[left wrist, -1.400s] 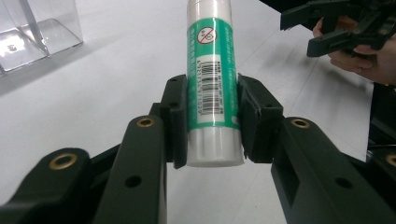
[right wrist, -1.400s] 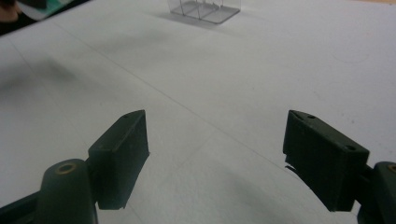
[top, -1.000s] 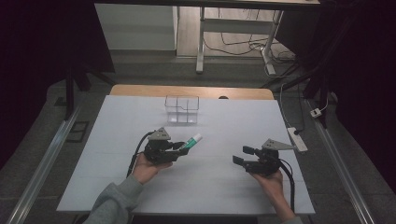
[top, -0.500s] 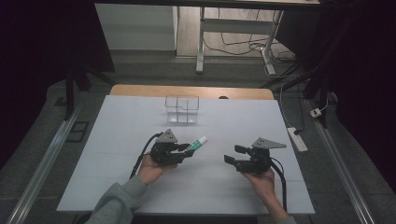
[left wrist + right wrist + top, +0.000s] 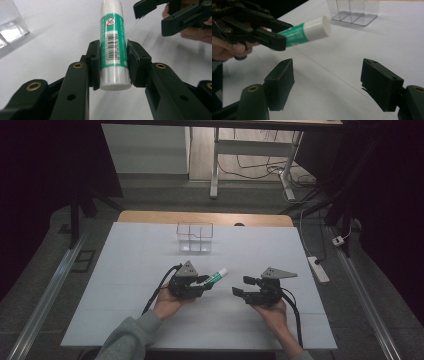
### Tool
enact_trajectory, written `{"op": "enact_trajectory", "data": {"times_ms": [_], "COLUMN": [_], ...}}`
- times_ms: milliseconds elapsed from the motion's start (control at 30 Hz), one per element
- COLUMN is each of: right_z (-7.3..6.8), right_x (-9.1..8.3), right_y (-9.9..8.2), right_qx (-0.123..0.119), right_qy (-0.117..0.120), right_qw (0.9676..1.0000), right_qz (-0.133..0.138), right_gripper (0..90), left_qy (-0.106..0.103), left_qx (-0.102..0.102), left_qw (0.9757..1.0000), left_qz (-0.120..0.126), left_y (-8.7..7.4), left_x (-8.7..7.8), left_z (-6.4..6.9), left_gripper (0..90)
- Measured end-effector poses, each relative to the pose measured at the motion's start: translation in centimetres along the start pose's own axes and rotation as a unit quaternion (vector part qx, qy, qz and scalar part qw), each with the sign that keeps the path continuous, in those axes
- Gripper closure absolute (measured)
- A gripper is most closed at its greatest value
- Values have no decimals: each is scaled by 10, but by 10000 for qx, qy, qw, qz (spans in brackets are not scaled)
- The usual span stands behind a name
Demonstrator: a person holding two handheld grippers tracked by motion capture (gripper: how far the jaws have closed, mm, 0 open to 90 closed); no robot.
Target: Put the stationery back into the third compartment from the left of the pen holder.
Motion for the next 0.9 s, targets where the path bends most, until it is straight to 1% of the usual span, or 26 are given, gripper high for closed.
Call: {"op": "enact_trajectory", "data": {"times_ms": [100,200,300,567,633,667,700,800,833,900], "right_z": [-4,-5,-5,-7,-8,-8,-8,-7,-6,-6], "right_x": [6,13,16,24,26,27,27,27,27,27], "right_y": [1,1,3,5,6,6,6,8,8,8], "right_qx": [59,194,316,446,503,543,583,715,769,791], "right_qy": [117,202,282,391,460,477,483,563,567,530], "right_qw": [9999,9996,9990,9982,9976,9973,9970,9956,9951,9951], "right_qz": [33,33,114,132,128,131,153,231,248,267], "right_gripper": [271,272,280,284,287,293,301,326,340,361], "left_qy": [15,5,0,-29,-45,24,38,24,57,97], "left_qx": [25,78,129,284,338,378,407,461,488,535], "left_qw": [10000,10000,9999,9996,9994,9993,9992,9989,9988,9985], "left_qz": [19,33,52,60,80,69,50,-32,-47,-92], "left_y": [1,2,3,4,4,4,4,2,2,1], "left_x": [2,3,5,9,10,10,10,13,14,15], "left_z": [2,4,7,14,16,17,17,19,19,20], "left_gripper": [655,655,655,655,655,654,654,654,654,654]}}
Point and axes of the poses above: each handheld gripper's, and its own axes: x roughly forward along the jaws, y roughly out of its top, z roughly to its right, the point moved 4 cm from there along x, roughly forward along the jaws, and after that the axes turned 6 degrees about x, right-handed, at the moved point
